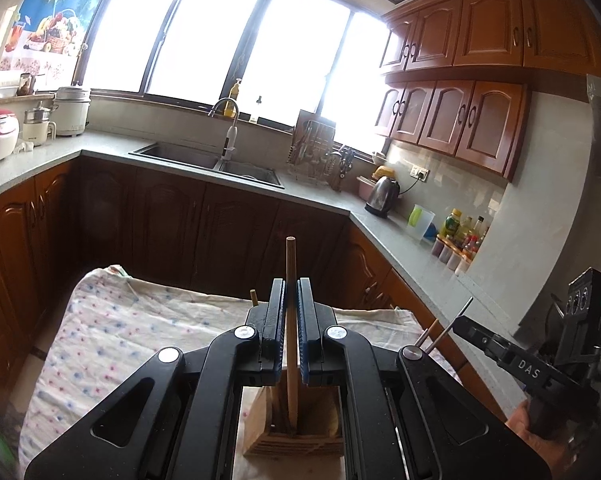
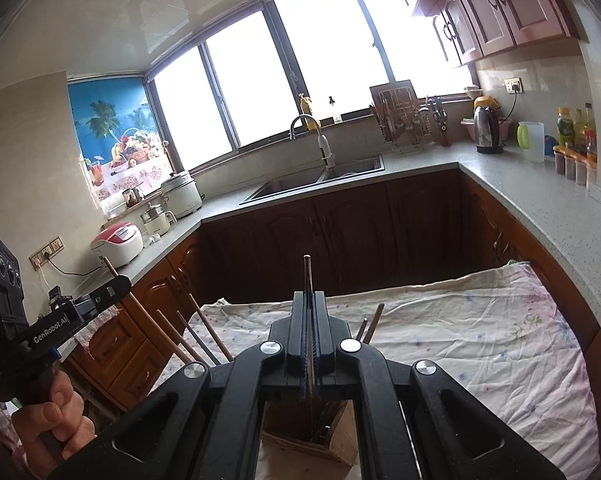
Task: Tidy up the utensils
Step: 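Lift both chopsticks and lower them into the wooden holder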
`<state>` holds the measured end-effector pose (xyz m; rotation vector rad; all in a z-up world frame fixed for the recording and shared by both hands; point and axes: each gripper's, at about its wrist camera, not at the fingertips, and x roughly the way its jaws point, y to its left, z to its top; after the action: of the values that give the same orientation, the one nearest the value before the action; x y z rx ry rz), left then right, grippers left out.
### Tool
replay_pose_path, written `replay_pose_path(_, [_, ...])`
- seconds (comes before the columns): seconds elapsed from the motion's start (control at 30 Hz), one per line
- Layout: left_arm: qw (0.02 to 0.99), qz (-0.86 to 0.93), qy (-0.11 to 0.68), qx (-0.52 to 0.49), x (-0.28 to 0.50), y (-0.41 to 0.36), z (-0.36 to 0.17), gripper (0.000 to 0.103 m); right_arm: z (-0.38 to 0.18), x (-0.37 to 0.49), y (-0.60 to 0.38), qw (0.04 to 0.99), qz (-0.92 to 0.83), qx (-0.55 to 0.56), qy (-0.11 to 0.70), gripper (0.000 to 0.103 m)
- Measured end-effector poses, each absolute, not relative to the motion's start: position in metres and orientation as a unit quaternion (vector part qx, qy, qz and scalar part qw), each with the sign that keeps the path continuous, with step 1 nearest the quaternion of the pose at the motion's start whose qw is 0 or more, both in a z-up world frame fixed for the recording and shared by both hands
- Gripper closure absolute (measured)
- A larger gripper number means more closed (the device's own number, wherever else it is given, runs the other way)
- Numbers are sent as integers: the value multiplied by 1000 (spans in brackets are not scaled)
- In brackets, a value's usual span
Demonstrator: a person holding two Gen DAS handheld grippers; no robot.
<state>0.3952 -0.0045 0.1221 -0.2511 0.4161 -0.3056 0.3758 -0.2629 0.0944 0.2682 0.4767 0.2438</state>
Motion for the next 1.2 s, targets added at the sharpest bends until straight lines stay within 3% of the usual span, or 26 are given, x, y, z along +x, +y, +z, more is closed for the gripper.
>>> replay_pose_path(0.37, [954, -143, 236, -115, 397, -12, 80, 98, 54, 378, -263, 946, 111, 153, 263, 101])
replay_pose_path(1.2, [949, -141, 256, -116, 406, -11, 71, 97, 46, 383, -266, 942, 104, 165, 273, 101])
